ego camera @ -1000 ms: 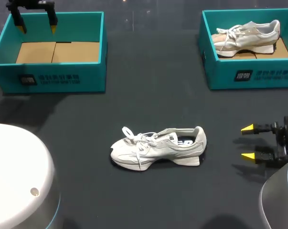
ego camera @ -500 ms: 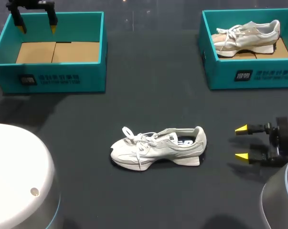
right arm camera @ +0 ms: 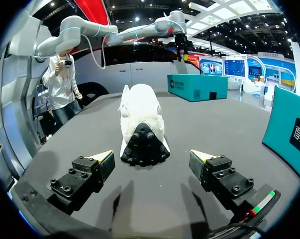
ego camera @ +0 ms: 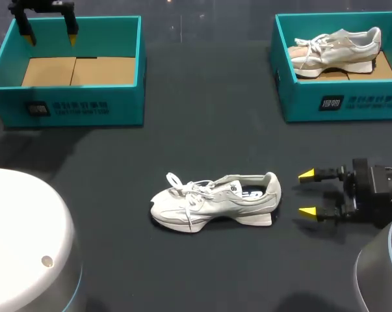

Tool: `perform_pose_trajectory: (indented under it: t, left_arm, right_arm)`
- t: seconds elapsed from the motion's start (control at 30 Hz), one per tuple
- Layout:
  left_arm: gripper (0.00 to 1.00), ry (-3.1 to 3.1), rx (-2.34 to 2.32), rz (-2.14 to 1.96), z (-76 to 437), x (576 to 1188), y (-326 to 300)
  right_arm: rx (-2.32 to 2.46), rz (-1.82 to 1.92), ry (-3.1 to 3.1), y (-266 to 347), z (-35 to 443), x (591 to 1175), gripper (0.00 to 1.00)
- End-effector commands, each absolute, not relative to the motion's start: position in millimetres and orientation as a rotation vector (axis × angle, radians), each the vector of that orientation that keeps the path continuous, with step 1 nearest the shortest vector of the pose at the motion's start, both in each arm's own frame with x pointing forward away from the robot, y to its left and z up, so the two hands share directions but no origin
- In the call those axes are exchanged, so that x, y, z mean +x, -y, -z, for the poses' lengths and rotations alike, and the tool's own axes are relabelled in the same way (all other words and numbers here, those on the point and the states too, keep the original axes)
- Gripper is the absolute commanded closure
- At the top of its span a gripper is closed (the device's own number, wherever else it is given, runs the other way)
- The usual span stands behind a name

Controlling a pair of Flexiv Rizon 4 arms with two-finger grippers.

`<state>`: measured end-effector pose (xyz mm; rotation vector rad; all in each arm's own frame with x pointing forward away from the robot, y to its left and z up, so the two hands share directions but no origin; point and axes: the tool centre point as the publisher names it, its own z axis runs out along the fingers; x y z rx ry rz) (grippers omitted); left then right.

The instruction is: Take the shoe out of the shoebox, open the shoe tongue, remove and reinsert the insole, then place the shoe into the shoebox

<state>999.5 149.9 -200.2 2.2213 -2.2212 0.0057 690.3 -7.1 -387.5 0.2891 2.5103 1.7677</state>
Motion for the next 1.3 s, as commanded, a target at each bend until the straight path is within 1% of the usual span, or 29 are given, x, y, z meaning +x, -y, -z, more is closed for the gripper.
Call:
perform_pose_trajectory:
  t: [0.03,0.57,1.3]
  left_arm:
    - [0.0,2.221,2.221,-0.004,200,1000,-150]
    - [0.0,2.221,2.221,-0.004,200,1000,-150]
    - [0.0,2.221,2.221,-0.004,200,1000,-150]
  right_arm:
    - [0.283,-1.762,-2.513,-6,390,694,0.0]
    - [0.205,-1.766,-2.509,-43,392,686,0.0]
    - [0.092,-1.797,-2.546,-81,404,695,0.0]
